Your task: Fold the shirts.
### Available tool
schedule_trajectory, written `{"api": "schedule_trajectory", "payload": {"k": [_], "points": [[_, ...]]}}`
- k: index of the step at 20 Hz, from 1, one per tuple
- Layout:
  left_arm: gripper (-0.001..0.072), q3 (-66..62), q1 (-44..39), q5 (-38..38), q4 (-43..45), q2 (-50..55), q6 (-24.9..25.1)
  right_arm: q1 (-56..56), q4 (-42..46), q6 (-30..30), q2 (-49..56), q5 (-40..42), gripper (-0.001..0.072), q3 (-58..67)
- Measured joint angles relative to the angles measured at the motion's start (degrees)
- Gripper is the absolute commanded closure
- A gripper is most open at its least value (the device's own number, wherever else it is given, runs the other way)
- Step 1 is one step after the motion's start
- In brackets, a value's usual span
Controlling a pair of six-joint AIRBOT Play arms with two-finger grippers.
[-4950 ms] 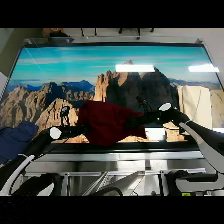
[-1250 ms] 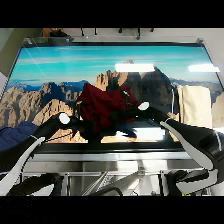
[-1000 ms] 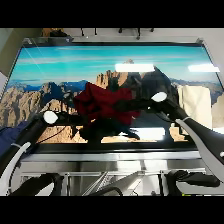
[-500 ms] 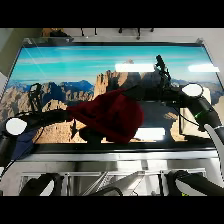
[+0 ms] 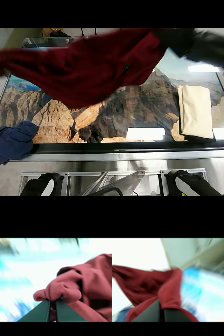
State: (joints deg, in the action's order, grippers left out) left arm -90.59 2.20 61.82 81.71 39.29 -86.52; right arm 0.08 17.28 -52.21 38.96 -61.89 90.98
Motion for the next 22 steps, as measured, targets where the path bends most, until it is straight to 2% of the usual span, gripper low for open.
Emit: {"api": "schedule_trajectory", "payload": {"k": [4, 7, 12, 15, 17, 19, 20, 21, 22], "points": [[0.0693, -18.32, 3.06, 7.67, -1.25, 7.26, 3.06, -2.38, 4.87, -5.49, -3.28, -3.17, 0.0689, 3.06], [0.0693, -21.03, 0.09, 12.33, -2.4, 13.94, 4.57, -2.91, 7.45, -9.86, -2.93, -5.05, 0.0689, -0.92], [0.0693, -11.06, -6.58, 14.71, -3.13, 26.18, 6.69, -3.15, 9.16, -14.12, 1.79, -5.64, 0.0689, -18.18], [0.0693, -1.55, -8.59, 14.25, -3.15, 34.4, 7.85, -3.17, 9.57, -15.34, 6.8, -2.97, 0.0689, -29.88], [0.0692, 4.39, -9.31, 12.48, -3.37, 40.02, 9.11, -3.17, 9.55, -14.43, 11.23, -0.39, 0.0689, -35.63], [0.0692, 8.7, -9.57, 10.19, -3.3, 45.18, 10.16, -3.19, 9.53, -9.73, 16.2, 2.54, 0.0685, -38.42], [0.0689, 9.73, -9.53, 9.01, -3.34, 47.45, 10.54, -3.21, 9.53, -7.56, 18.21, 4.11, 0.0646, -38.75], [0.0685, 9.97, -9.27, 8.37, -3.45, 49.53, 10.54, -3.37, 9.51, -5.84, 20.13, 5.75, 0.046, -38.53], [0.0378, 9.44, -8.92, 8.09, -3.48, 51.08, 10.51, -3.65, 9.51, -4.48, 21.59, 7.17, 0.029, -37.75]]}}
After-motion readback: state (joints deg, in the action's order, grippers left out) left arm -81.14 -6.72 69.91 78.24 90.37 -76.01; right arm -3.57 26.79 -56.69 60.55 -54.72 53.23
